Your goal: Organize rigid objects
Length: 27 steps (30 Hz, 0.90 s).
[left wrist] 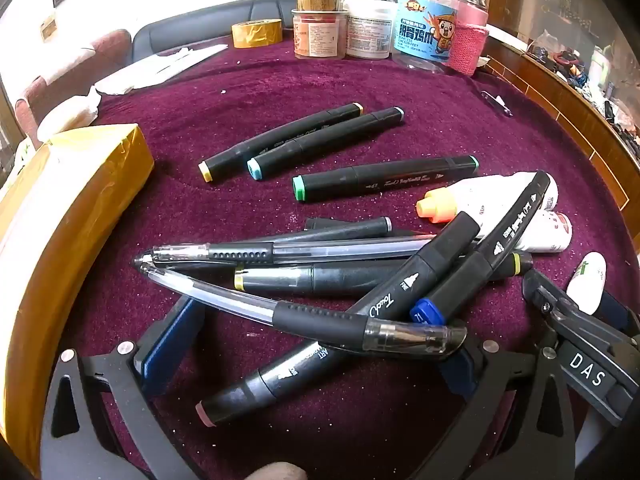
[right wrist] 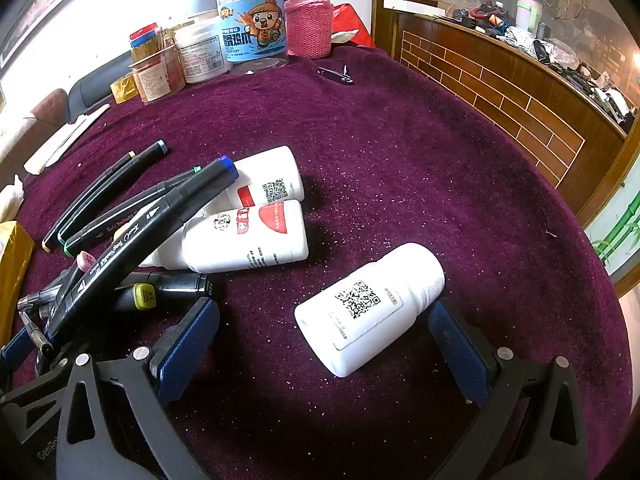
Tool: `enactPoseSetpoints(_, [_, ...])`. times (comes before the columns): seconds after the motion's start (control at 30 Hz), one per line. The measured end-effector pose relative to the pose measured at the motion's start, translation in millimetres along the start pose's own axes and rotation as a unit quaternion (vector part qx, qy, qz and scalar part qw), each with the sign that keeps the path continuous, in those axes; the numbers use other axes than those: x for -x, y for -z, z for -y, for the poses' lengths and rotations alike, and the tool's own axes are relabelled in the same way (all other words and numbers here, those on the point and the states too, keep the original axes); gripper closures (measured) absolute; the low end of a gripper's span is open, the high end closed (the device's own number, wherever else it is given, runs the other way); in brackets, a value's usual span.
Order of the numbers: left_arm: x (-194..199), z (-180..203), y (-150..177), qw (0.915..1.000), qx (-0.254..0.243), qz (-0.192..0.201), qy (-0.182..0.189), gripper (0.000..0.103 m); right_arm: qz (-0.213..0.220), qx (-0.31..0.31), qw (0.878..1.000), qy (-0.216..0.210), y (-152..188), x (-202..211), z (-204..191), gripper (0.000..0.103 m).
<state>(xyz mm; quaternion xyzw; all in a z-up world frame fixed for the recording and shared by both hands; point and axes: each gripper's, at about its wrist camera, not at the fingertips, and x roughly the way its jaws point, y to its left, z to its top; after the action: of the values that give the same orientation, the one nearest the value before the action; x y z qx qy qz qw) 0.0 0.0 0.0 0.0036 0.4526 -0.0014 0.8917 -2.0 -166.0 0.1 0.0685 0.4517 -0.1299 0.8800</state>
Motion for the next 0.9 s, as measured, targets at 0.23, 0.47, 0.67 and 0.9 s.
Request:
enactPoseSetpoints(0.23, [-0.1,-0.3,-0.1,1.0000,0.001,-0.001,0.002,0.000,0.000,0.000,1.000,0.000,0.3,0.7,0.3,0.001])
enactPoseSetpoints(0.47, [-2.0,-1.8,-1.3,1.0000,-0.002,-0.001,0.004,0.000,0.000,-0.001,1.000,0.000,-0.7,0.3,0.9,0.001])
enactPoseSetpoints(0.67, [-0.4,-0.8,-1.9,1.0000,-0.002,-0.001,0.003,0.000,-0.001,0.001,1.000,0.001,-1.0,0.3,-0.4,0.001])
enactPoseSetpoints(0.9, [0.9,-1.1,0.6,1.0000,-0.002,0.000,0.003,0.000,-0.001,0.001,1.000,0.001,-1.3,0.4,-0.5,0.001])
